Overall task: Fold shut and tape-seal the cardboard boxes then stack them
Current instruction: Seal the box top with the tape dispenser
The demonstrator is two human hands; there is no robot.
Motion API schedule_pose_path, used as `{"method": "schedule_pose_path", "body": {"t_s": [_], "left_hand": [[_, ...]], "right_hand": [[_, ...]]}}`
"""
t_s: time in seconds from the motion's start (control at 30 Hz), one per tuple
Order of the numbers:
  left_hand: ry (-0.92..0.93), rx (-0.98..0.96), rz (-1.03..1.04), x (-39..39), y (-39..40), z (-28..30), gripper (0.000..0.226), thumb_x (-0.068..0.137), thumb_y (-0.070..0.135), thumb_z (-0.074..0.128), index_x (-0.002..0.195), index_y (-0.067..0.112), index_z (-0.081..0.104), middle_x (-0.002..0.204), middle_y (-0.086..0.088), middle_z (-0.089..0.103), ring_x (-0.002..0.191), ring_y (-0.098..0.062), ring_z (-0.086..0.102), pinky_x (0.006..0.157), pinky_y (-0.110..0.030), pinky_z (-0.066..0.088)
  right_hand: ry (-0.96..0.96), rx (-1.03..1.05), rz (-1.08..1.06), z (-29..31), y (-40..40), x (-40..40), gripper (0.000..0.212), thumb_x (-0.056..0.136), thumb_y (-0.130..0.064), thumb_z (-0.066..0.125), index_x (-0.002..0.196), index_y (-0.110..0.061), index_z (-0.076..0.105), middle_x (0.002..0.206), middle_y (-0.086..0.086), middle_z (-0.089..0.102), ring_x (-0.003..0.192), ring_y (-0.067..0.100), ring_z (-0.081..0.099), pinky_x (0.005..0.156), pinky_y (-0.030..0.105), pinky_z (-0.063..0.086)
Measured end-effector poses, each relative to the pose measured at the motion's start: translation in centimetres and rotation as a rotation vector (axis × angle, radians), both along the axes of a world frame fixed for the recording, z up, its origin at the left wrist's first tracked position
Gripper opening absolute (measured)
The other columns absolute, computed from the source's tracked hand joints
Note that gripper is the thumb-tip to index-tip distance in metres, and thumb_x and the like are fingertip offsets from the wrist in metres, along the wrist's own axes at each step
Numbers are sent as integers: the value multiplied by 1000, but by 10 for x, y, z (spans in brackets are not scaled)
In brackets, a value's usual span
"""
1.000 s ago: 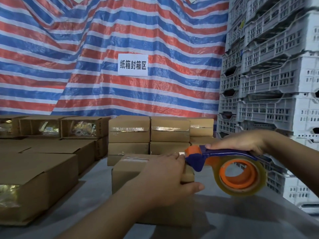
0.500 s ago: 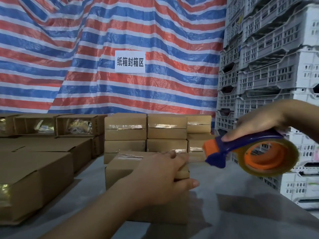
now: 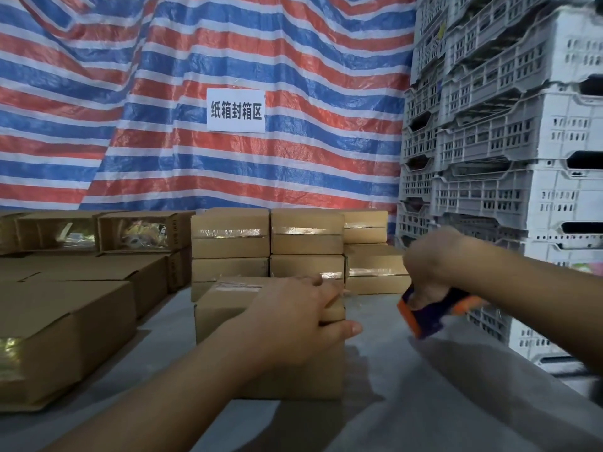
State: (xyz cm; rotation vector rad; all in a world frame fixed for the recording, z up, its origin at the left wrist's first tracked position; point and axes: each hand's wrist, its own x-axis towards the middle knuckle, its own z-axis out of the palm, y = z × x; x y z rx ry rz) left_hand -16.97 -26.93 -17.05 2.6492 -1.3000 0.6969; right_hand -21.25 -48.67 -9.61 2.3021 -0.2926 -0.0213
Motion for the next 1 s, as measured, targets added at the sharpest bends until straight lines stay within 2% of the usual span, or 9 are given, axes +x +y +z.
{"method": "schedule_pose_path", "body": {"t_s": [0.2,0.4,0.57,0.67,0.73,0.77,0.83,0.9,1.0], "left_hand": [[21,2,5,-3,-3,4,69,88,77,33,144,38,34,136,5,51,111,-13,53,89,-34,49],[-6,7,11,-6,-3,3,71,88,76,33,149,38,30,146,4,45,122,-16,50,94,-36,47],[-18,26,32,-6,-4,4,74,89,76,32,152,37,26,153,2,38,132,-19,44,101,-40,44],[-25,32,38,-6,-4,3,74,89,76,33,151,35,29,151,0,41,130,-20,46,101,-41,45],[-34,29,39,-6,-4,4,74,89,76,33,151,34,29,151,-1,41,131,-21,45,103,-41,43],[-40,28,38,-5,-3,4,74,90,76,33,151,33,29,151,-1,41,132,-21,44,103,-41,42],[-50,32,34,-6,-4,4,75,90,75,33,151,32,30,150,0,43,130,-19,45,100,-40,43],[-48,40,29,-6,-4,4,75,90,75,32,150,31,31,148,-1,44,128,-19,47,99,-39,45],[-55,22,21,-6,-3,5,72,89,75,34,146,30,38,140,0,51,121,-19,52,95,-39,47]], "right_hand": [[-388,255,71,-47,-42,-8,60,85,-81,39,70,-24,51,72,-9,56,64,11,56,51,27,41],[-518,401,63,-101,-32,-16,60,88,-79,32,66,-25,44,65,-10,49,51,5,44,41,24,29],[-539,454,3,-125,-23,-16,65,86,-82,23,86,-27,57,68,-9,47,53,9,41,45,26,27],[-422,463,-20,-108,-15,-19,74,88,-79,6,106,-35,63,76,-6,53,64,14,50,56,30,34],[-501,527,50,-85,-1,-22,79,85,-77,-6,90,-31,58,84,-1,59,77,18,59,70,35,40],[-630,625,144,-72,7,-24,84,82,-79,-7,90,-27,58,94,2,63,87,20,61,77,37,42],[-821,1015,360,-49,28,-24,87,86,-78,3,120,-22,60,129,3,60,109,16,55,91,35,40],[-754,1511,437,-32,51,-16,74,95,-73,14,149,-30,42,154,-7,41,130,7,39,103,33,29],[-524,1953,305,-27,83,-2,71,97,-73,17,158,-36,19,165,-10,19,150,14,20,118,41,16]]}}
